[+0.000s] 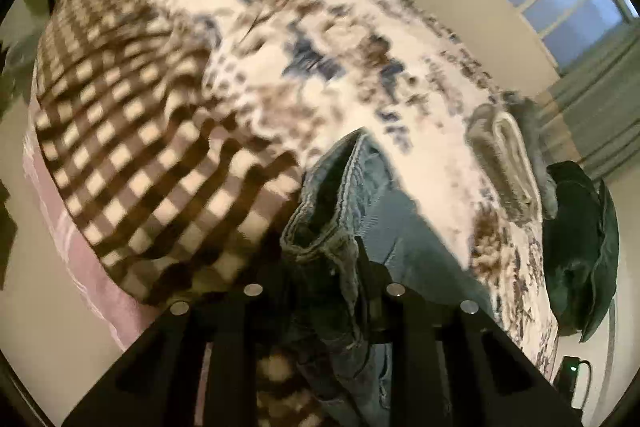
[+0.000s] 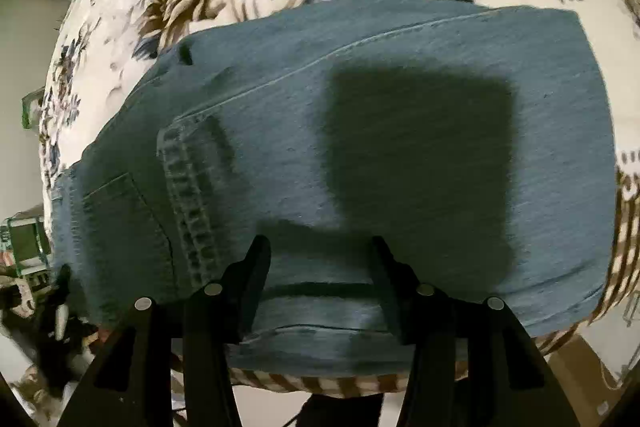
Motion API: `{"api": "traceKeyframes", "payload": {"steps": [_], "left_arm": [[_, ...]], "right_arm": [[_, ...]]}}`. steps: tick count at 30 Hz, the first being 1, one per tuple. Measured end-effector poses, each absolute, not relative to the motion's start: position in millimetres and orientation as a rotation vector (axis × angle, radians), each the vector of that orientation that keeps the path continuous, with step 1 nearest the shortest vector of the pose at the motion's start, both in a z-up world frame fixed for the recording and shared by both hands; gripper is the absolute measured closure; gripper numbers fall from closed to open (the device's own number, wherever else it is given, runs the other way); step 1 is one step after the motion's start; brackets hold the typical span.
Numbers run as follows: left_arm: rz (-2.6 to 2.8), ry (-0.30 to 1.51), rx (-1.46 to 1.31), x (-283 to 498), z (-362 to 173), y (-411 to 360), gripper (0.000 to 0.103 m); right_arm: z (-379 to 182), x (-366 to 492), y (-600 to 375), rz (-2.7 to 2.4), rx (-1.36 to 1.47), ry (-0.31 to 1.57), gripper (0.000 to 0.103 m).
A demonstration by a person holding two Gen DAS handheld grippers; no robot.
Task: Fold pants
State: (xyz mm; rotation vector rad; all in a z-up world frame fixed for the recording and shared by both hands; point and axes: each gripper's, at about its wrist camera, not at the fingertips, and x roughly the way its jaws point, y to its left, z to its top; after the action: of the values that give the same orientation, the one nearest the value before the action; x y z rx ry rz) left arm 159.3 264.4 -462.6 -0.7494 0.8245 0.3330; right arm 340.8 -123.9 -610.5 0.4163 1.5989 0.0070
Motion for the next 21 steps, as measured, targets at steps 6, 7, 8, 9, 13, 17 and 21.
{"api": "traceKeyframes", "payload": {"steps": [6, 7, 8, 9, 13, 17, 21], "left_arm": [[0.293, 0.753, -0.561, 161.0, -401.4, 213.6, 0.082], [0.284, 0.743, -0.532, 162.5, -391.0, 202.4, 0.082], [0.261, 0.729, -0.517, 164.3, -381.5, 191.8, 0.082], [0.245, 0.719, -0.501, 166.3, -372.4, 180.0, 0.082], [0.165, 0.681, -0.452, 169.8, -339.1, 126.8, 0.082], [0.054, 0.667, -0.408, 171.8, -316.1, 56.9, 0.082], [-0.035, 0.703, -0.39, 173.8, -312.6, -16.9, 0.083]], "right_arm": [[-596.2, 335.4, -136.2, -0.074, 0.268, 1.538, 0.004], [-593.9, 334.5, -137.6, -0.081, 0.251, 1.53, 0.004], [-590.7, 333.3, -140.2, -0.079, 0.238, 1.52, 0.004], [-587.7, 332.3, -144.1, -0.072, 0.236, 1.516, 0.004], [-570.5, 326.8, -172.7, -0.045, 0.252, 1.475, 0.004], [-552.1, 315.7, -223.5, -0.064, 0.315, 1.45, 0.004], [-542.5, 302.2, -290.4, -0.111, 0.388, 1.446, 0.004]]}}
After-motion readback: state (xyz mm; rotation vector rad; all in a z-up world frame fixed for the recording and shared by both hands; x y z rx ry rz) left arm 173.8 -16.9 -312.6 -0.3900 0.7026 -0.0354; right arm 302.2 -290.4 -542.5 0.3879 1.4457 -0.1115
